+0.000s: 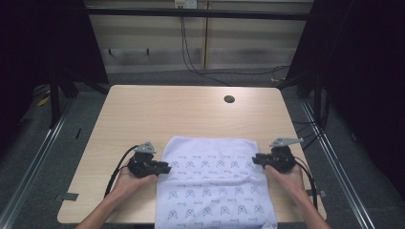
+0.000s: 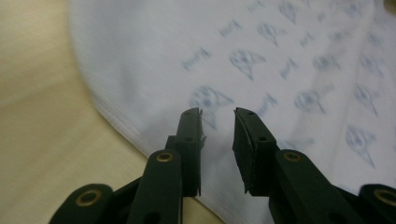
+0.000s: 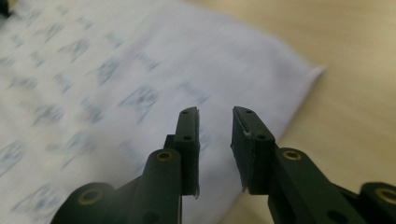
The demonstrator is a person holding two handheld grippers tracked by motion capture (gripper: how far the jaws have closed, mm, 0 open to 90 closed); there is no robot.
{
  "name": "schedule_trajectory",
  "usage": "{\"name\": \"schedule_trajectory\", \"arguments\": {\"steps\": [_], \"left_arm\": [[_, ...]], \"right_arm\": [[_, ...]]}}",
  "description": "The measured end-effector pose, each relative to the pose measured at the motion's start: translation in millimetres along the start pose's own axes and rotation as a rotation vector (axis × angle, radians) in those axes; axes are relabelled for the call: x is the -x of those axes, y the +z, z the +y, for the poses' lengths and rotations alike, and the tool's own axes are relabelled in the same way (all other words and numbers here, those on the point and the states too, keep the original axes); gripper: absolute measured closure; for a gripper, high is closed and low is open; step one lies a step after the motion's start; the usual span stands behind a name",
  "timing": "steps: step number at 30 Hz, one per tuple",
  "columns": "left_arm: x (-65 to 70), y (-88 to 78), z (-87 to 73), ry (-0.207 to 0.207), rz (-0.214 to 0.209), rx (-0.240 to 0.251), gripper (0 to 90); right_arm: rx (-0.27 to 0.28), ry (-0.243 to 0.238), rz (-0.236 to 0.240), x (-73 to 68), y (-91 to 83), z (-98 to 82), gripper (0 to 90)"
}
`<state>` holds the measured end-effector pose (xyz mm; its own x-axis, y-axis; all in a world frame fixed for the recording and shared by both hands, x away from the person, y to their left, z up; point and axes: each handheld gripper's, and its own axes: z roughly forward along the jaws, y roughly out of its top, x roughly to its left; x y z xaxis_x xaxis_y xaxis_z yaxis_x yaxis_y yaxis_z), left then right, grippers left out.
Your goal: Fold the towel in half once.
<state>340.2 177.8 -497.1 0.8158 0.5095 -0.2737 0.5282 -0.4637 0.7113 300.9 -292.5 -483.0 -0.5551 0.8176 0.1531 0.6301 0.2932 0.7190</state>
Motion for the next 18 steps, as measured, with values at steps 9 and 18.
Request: {"name": "schedule_trajectory", "arguments": {"steps": [9, 18], "left_arm": [[-37.9, -0.1, 19.5, -0.061, 0.124, 0.076, 71.8], [-52.8, 20.5, 26.8, -0.099, 0.153, 0.058, 66.3]], "right_arm": [[0.024, 0.059, -0.060, 41.9, 41.9, 28.6, 61.5], [0.001, 0.044, -0.060, 37.6, 56.3, 28.1, 67.3]]}}
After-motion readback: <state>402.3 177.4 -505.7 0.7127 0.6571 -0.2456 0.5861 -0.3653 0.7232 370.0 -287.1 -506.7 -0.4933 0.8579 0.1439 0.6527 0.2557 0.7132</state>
